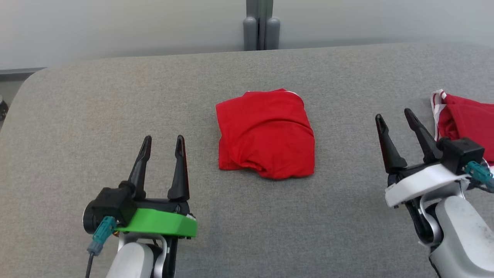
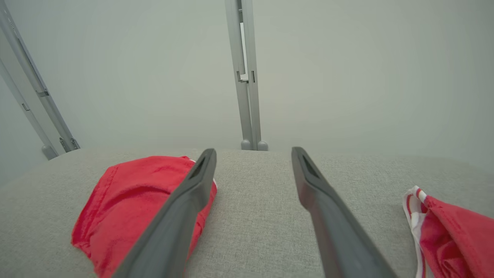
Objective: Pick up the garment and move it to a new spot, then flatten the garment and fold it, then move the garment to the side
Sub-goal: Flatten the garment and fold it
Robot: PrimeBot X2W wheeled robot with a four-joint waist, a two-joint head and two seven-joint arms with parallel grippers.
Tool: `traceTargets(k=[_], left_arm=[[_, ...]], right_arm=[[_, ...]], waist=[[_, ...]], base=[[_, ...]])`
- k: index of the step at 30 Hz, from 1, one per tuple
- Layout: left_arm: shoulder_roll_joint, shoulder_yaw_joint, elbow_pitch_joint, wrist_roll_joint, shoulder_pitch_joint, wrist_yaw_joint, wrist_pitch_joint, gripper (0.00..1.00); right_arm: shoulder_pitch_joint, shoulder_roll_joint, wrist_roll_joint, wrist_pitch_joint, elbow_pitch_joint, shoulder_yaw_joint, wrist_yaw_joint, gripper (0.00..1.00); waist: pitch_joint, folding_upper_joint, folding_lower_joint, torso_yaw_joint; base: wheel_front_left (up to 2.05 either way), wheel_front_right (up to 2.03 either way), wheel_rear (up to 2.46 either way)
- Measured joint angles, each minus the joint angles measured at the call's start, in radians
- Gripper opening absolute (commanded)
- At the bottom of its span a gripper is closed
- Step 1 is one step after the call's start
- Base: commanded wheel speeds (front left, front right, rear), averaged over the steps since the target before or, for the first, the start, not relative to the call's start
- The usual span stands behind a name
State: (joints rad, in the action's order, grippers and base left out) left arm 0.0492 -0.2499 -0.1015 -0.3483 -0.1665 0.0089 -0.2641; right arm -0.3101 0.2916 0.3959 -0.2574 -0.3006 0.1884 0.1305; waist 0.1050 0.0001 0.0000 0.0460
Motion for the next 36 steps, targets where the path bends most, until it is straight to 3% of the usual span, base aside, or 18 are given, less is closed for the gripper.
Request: traceTargets(k=[8, 18, 19, 20, 29, 36], left_arm=[[0.000, -0.008, -0.018, -0.001, 0.042, 0.001, 0.000, 1.00], [0.000, -0.028, -0.023, -0.005, 0.020, 0.000, 0.000, 1.00], [0.000, -0.033, -0.023, -0.007, 0.014, 0.000, 0.000, 1.00], [0.000, -0.040, -0.022, -0.011, 0.007, 0.000, 0.000, 1.00], [0.000, -0.123, -0.004, -0.052, -0.054, 0.023, 0.000, 1.00], [0.000, -0.200, 0.001, -0.089, -0.085, 0.045, 0.000, 1.00]], right_arm=[[0.099, -0.090, -0.108, -0.004, 0.075, -0.082, 0.000, 1.00], [0.086, -0.091, -0.129, -0.005, 0.103, -0.068, 0.000, 1.00], [0.076, -0.087, -0.130, -0.005, 0.103, -0.055, 0.000, 0.39], [0.063, -0.081, -0.130, -0.005, 0.104, -0.040, 0.000, 0.00], [-0.120, 0.014, -0.126, -0.005, 0.026, 0.187, 0.000, 0.00], [-0.283, 0.039, -0.106, -0.005, -0.165, 0.312, 0.000, 0.00]], waist=[[-0.005, 0.0000, 0.0000, -0.032], [0.028, 0.0000, 0.0000, -0.009], [0.034, 0.0000, 0.0000, -0.005], [0.042, 0.0000, 0.0000, 0.001], [0.114, 0.0000, 0.0000, 0.089], [0.169, 0.0000, 0.0000, 0.195]], base=[[0.00, 0.00, 0.00], [0.00, 0.00, 0.00], [0.00, 0.00, 0.00], [0.00, 0.00, 0.00], [0.00, 0.00, 0.00], [0.00, 0.00, 0.00]])
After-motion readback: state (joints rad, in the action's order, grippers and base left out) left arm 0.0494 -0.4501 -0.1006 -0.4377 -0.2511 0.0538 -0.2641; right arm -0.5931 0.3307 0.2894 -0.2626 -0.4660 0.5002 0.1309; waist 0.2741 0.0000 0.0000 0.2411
